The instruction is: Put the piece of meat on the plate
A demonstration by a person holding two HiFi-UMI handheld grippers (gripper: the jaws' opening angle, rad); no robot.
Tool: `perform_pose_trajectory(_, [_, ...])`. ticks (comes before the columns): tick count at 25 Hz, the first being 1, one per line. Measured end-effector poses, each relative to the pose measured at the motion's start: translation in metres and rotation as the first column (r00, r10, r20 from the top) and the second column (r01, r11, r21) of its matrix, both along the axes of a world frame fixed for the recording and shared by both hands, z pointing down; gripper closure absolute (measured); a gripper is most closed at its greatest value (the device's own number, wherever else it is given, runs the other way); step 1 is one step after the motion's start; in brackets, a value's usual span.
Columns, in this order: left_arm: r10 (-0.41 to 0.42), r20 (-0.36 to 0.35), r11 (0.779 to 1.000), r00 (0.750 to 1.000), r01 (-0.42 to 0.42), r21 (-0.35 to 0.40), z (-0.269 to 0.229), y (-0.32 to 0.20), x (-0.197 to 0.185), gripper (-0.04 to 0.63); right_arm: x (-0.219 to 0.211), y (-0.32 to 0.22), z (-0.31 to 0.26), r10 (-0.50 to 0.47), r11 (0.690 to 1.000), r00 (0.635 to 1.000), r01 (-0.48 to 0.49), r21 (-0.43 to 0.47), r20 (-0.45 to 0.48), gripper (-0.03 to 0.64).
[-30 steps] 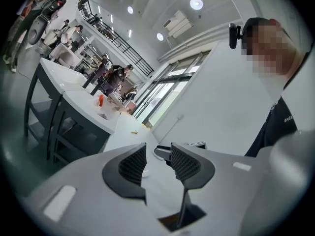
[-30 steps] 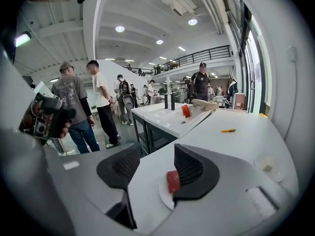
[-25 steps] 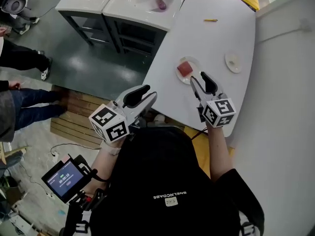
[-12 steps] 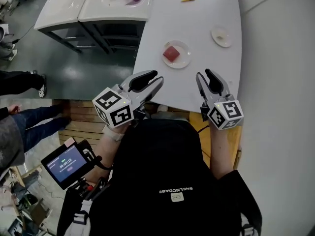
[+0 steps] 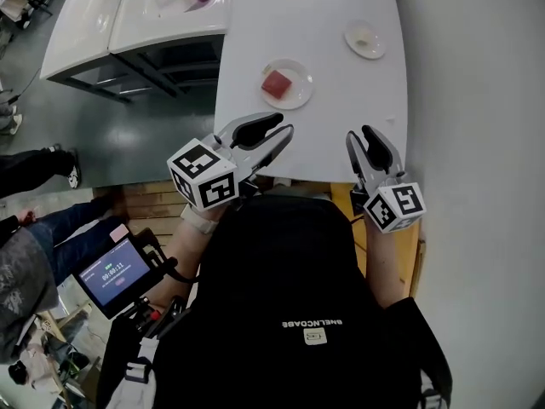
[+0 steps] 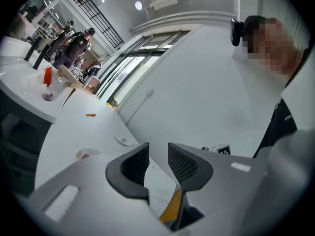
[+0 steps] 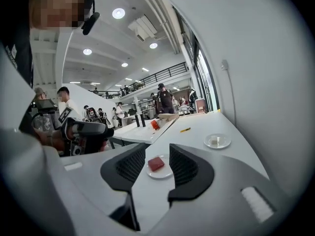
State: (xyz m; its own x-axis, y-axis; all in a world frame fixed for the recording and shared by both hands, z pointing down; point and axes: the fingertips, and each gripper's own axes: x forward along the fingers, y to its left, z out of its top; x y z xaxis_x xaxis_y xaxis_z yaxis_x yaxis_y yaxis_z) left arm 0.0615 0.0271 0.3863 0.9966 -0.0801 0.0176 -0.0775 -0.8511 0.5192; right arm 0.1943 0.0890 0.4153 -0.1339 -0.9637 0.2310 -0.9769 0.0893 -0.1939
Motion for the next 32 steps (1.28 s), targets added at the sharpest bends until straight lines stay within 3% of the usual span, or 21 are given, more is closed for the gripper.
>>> perform_pose_trajectory(16, [0.041, 0.011, 0.999, 0.999, -0.042, 0.022, -0.014, 0.006, 0.021, 0.486, 0.013, -0.002, -0.007, -0.001, 1.000, 0.999, 0.002, -0.009, 0.044, 0.483])
perform_pose_trajectory(32, [0.008, 0.004, 1.000, 1.000, -0.008, 0.024, -0.013, -0.003, 0.017, 0.506, 0.011, -0.017, -0.007, -0.037, 0.999, 0.997, 0.038, -0.008, 0.073, 0.505])
